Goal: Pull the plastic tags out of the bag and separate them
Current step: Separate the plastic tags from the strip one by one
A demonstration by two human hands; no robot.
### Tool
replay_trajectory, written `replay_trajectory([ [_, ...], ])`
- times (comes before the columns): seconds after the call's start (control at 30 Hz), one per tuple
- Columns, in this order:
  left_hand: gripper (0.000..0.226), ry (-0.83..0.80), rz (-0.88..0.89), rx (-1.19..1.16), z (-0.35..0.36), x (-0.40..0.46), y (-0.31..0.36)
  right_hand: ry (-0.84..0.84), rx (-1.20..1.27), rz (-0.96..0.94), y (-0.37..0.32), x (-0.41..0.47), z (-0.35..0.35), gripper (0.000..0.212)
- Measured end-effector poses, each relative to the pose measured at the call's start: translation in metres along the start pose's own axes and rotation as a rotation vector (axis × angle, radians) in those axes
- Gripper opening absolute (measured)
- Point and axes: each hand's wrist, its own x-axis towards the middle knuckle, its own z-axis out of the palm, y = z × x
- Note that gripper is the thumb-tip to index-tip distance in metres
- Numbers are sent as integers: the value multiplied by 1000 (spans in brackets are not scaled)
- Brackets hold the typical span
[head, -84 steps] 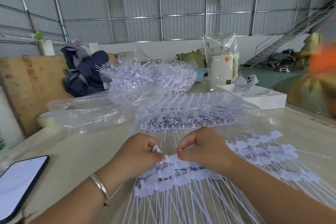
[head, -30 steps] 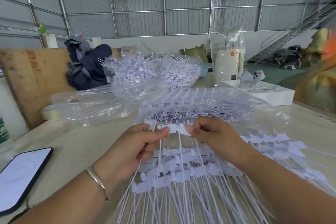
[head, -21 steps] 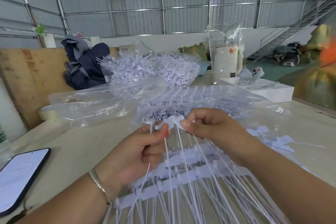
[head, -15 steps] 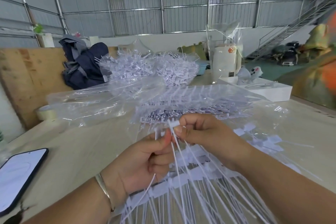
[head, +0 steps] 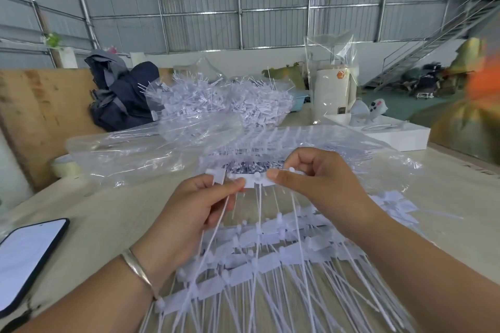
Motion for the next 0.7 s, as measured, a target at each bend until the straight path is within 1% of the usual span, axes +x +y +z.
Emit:
replay_trajectory([
  [0.07,58,4,-15,12,-1,1,0,-10,3,-11,2,0,0,25],
  [0.1,57,-12,-29,6,-1,1,0,-22,1,-19,2,0,-1,19],
  [0.17,44,-64,-56,-23,-1,1,0,-51,-4,-25,2,0,-1,10],
  [0.23,28,-93,-66,-27,-2,1,-1,-84,2,-10,2,-1,0,12],
  [0.37,24,-102,-47,-20,-1,2,-1,-114,7,28,5,0,-1,16],
  [0.43,29,-99,-40,2,-3,3,0,-155,59,53,4,1,-3,17],
  [0.53,44,-105,-9,85,-7,3,5,-209,73,91,1,2,-5,18],
  [0.57,41,-122,3,138,-8,3,6,-225,52,94,0,2,-5,17],
  [0.63,27,-179,32,280,-9,1,12,-270,-13,84,-4,1,-6,13],
  [0.7,24,-234,58,386,-9,-2,14,-304,-98,69,-6,0,-7,11],
])
